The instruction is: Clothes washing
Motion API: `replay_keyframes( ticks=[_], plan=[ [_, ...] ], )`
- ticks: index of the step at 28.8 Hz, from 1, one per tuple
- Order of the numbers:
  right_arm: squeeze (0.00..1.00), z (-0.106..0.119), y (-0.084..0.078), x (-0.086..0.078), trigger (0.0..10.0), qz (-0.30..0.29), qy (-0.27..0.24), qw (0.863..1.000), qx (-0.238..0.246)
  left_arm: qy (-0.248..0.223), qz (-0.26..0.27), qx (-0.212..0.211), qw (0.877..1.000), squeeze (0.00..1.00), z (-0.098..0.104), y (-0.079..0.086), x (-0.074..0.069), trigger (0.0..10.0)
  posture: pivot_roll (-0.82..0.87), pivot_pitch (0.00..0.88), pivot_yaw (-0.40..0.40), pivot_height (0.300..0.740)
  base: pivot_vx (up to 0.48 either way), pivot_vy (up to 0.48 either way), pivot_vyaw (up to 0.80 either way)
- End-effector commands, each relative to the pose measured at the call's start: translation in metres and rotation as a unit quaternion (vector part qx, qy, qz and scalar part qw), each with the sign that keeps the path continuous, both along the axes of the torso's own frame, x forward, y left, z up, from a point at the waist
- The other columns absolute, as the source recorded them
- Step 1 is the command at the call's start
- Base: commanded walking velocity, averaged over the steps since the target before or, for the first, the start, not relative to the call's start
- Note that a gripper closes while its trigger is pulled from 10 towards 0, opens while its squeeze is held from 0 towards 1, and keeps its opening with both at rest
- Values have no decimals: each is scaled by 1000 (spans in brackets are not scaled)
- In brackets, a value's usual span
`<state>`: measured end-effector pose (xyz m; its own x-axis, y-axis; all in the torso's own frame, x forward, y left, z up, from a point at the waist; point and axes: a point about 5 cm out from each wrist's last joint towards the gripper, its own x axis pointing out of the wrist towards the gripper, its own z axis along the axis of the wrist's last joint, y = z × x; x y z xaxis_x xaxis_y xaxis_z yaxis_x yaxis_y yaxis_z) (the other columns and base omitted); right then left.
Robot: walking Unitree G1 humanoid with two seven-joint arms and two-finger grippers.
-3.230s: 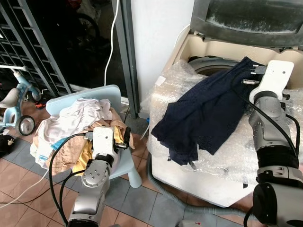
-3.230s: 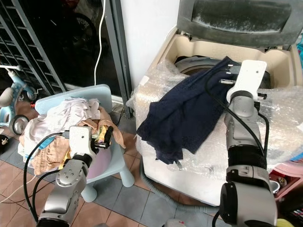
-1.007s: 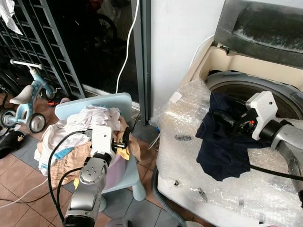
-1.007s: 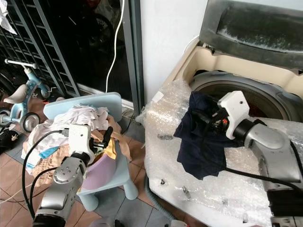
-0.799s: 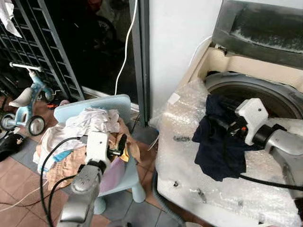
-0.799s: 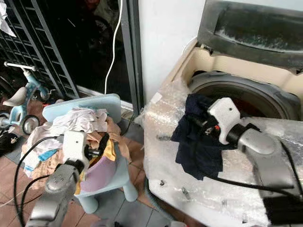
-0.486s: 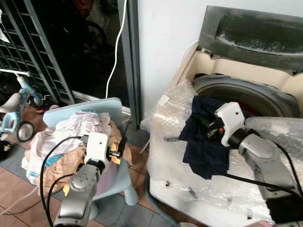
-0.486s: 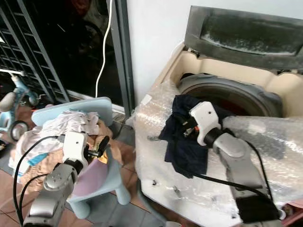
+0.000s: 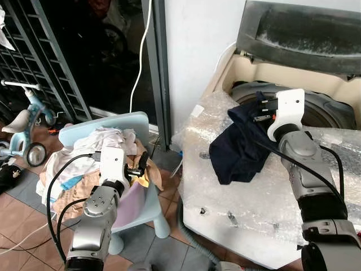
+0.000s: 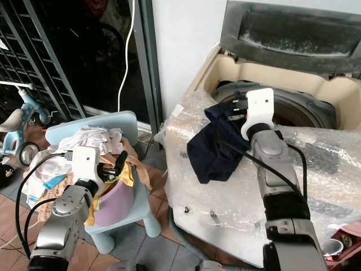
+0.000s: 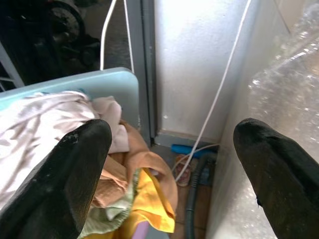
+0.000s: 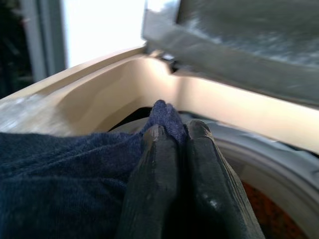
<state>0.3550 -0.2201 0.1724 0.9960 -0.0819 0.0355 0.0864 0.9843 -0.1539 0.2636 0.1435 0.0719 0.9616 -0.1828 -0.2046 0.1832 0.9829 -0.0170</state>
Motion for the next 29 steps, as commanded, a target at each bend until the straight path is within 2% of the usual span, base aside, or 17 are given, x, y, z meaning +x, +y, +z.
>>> replay_keyframes(
  ticks=[1,3,4,5,6,7,8,9,11,14,15,18,22,25,27,28,29],
  plan=[
    [0,25,-12,5,0,-54,-56,997,-6,-14,-1,1,1000,0,8,-2,3,10000,-73,0,19,740,0,0,0],
    [0,51,-15,7,0,-77,-119,990,-14,-16,8,3,1000,0,8,0,7,10000,-73,0,17,740,0,0,0],
    [0,51,-15,7,0,-77,-119,990,-14,-16,8,3,1000,0,8,0,7,10000,-73,0,17,740,0,0,0],
    [0,76,-18,7,0,-97,-176,979,-25,-19,27,10,999,0,7,3,10,10000,-65,0,15,740,0,0,0],
    [0,82,-19,6,0,-100,-187,977,-27,-20,33,10,999,0,8,4,11,10000,-65,0,16,740,0,0,0],
    [0,85,-18,5,7412,-100,-195,975,-27,-23,37,9,999,0,9,5,11,10000,-65,0,16,740,0,0,0],
    [0,86,-17,5,7412,-99,-199,975,-27,-26,39,10,999,0,10,5,11,10000,-67,0,16,740,0,0,0],
    [0,81,-15,5,10000,-95,-186,978,-19,-26,40,11,999,0,10,5,11,10000,-74,0,17,740,0,0,0],
    [0,67,-9,5,10000,-93,-154,984,-12,-19,40,16,999,0,7,6,11,10000,-94,0,17,740,0,0,0],
    [0,55,0,-2,10000,-54,-161,985,22,-15,39,26,999,0,4,5,10,10000,-96,0,15,740,0,0,0],
    [1000,47,3,-5,10000,-44,-148,988,26,-15,38,24,999,0,4,4,9,10000,-92,0,23,740,0,0,0],
    [1000,28,9,-12,10000,-41,-119,992,-1,-17,36,17,999,0,6,2,8,10000,-99,0,44,740,0,0,0],
    [1000,27,17,-17,10000,-23,-132,991,5,-14,26,13,999,0,6,0,7,10000,-113,0,63,740,0,0,0],
    [1000,19,26,-29,10000,47,-108,993,15,-14,11,5,1000,0,5,-3,8,10000,-118,0,66,740,0,0,0],
    [1000,15,27,-32,10000,53,-102,993,17,-14,7,7,1000,0,4,-4,8,10000,-121,0,63,740,0,0,0],
    [0,6,27,-40,10000,52,-91,994,18,-12,5,9,1000,0,1,-6,8,10000,-123,0,58,740,0,0,0],
    [0,1,28,-44,10000,50,-84,995,15,-12,5,7,1000,0,1,-6,7,10000,-122,0,54,740,0,0,0]
  ],
)
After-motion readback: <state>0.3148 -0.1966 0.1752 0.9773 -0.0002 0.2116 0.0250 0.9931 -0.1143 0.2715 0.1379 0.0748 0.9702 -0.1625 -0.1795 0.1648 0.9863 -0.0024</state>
